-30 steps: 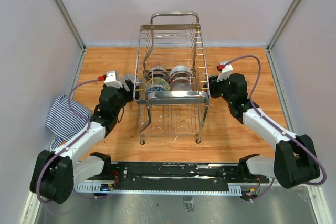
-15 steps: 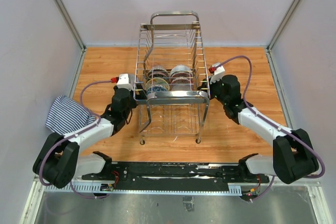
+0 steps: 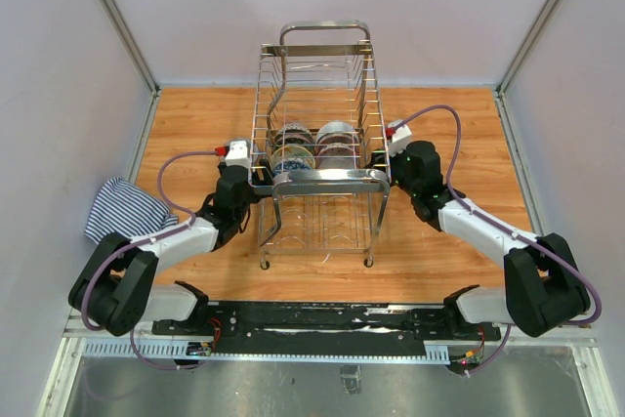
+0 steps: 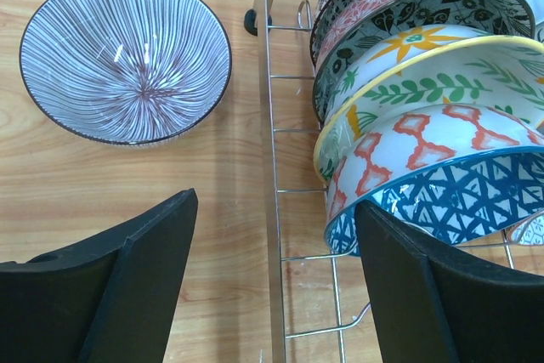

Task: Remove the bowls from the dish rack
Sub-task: Pick up the bowl from the dish rack.

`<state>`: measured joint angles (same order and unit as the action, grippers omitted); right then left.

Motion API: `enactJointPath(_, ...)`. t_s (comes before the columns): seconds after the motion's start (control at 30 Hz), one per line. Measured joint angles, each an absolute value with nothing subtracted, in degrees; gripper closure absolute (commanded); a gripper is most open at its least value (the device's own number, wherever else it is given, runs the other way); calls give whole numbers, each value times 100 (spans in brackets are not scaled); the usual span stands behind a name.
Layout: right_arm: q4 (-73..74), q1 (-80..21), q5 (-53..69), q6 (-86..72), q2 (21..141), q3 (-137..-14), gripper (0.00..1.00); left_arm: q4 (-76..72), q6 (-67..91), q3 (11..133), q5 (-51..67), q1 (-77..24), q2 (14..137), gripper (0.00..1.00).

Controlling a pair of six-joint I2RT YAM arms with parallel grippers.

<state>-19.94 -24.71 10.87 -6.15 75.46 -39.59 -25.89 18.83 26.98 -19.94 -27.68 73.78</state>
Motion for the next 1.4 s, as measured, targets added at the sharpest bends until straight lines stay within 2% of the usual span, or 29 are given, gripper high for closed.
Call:
enactJointPath(0.3,-1994,-2471,1085,-615,7544,-3959,62,-2794,1824,2698,-1992,-2801,7553,26)
enactJointPath(0.57,-1994,-2471,1085,-615,7546,-3959,62,-2998,1802,2698,-1992,-2834,7756,35)
enactJointPath(0.77,-1994,-2471,1085,-615,7546,-3962,62,-3175,1758,2698,-1966,-2875,7822,46)
enactJointPath(1.2,-1992,-2471,1085,-613,7544,-3964,62,-3494,1667,2698,-1841,-2912,8086,60)
enactJointPath(1.4,-1994,-2473,1092,-609,7546,-3970,62,-3527,1555,2698,-1839,-2923,8114,73)
